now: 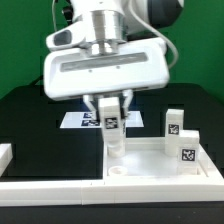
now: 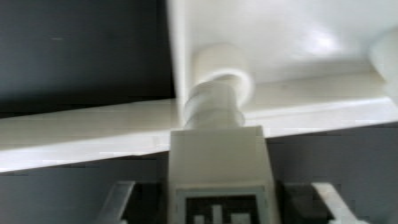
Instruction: Assemble square table
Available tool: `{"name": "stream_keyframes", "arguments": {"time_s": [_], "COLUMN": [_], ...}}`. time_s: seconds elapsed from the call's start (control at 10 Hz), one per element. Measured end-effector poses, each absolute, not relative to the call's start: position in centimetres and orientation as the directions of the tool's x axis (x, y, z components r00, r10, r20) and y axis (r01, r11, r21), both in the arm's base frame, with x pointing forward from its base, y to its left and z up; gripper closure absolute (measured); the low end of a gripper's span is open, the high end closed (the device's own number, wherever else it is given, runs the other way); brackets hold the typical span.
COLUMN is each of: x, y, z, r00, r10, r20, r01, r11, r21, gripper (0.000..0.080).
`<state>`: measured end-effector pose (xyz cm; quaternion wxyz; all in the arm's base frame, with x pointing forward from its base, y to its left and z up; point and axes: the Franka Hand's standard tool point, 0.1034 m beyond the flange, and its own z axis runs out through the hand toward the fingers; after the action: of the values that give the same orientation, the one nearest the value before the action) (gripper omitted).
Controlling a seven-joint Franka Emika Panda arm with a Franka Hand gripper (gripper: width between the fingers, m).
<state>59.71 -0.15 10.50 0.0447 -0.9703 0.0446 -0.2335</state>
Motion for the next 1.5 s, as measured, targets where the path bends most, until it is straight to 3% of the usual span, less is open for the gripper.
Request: {"name": "stream_keyframes", "arguments": {"time_s": [0.5, 1.5], "x": [60.7, 61.0], "y": [-1.4, 0.0], "z": [8.8, 6.4], "r00": [0.888, 0.888], "r10": [-0.117, -0.112], "r20": [0.445, 0.446], "r01": [-0.091, -0.086], "r11": [-0.993, -0.993], "r21": [-0.078, -0.078], "gripper": [0.0511, 0.0511]}}
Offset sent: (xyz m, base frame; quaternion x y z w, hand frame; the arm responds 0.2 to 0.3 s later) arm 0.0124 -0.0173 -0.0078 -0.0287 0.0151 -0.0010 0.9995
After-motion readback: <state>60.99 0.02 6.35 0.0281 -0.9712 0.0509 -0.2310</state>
